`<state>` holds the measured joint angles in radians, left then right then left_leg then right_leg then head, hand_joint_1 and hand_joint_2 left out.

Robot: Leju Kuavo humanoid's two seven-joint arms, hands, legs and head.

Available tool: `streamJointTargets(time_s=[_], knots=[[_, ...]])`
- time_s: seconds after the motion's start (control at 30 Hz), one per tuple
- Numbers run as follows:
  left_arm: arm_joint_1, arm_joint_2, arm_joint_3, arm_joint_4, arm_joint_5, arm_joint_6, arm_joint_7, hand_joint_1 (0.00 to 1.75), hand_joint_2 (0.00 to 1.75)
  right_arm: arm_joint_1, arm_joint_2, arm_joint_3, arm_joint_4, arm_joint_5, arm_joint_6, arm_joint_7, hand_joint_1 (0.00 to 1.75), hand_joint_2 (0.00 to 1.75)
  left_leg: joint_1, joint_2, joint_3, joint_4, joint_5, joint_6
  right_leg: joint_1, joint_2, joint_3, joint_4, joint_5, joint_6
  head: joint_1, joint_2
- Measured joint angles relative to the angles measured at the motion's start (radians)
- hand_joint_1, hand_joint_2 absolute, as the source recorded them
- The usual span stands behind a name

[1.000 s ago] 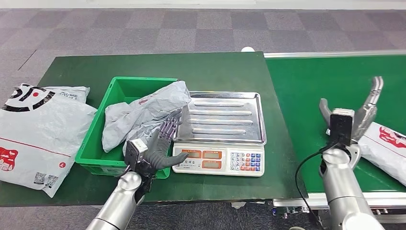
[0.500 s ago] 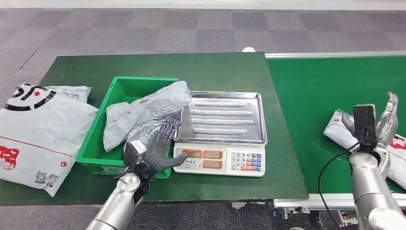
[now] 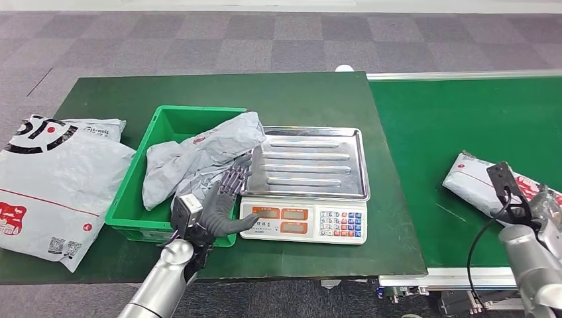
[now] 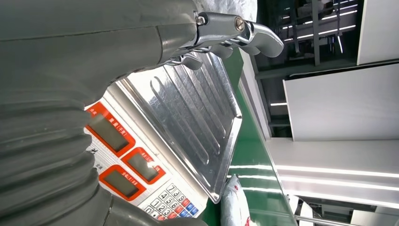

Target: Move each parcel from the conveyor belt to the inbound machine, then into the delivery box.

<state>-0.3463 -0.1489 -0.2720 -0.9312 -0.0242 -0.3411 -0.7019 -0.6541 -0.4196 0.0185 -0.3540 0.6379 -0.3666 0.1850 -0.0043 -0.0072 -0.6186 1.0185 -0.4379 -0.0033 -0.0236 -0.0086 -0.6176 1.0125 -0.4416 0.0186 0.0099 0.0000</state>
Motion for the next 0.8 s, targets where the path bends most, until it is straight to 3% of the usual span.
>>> streamJointTargets(time_s=[0.2,0.57,0.8], knots=[[-0.005,-0.004,0.0,0.011,0.0,-0.011,0.0,0.0,1.75,-0.009,-0.03,0.058,0.033,0.099,0.073,0.147,0.0,1.75,0.0,0.0,0.0,0.0,0.0,0.0,0.0,0.0,0.001,0.0,0.0,0.0,0.0,0.0],[-0.009,-0.009,0.0,0.022,0.0,-0.012,0.0,0.0,1.75,-0.015,-0.043,0.086,0.057,0.112,0.083,0.159,0.0,1.75,0.0,0.0,0.001,0.0,0.0,0.0,0.0,0.0,0.001,0.0,0.0,0.0,0.0,0.0],[-0.018,-0.011,-0.002,0.032,0.0,-0.015,-0.001,0.0,1.75,-0.015,-0.052,0.101,0.063,0.147,0.165,0.209,0.0,1.75,0.0,0.0,0.001,0.0,0.001,0.001,0.0,-0.001,0.002,0.0,0.0,0.0,0.0,0.0]])
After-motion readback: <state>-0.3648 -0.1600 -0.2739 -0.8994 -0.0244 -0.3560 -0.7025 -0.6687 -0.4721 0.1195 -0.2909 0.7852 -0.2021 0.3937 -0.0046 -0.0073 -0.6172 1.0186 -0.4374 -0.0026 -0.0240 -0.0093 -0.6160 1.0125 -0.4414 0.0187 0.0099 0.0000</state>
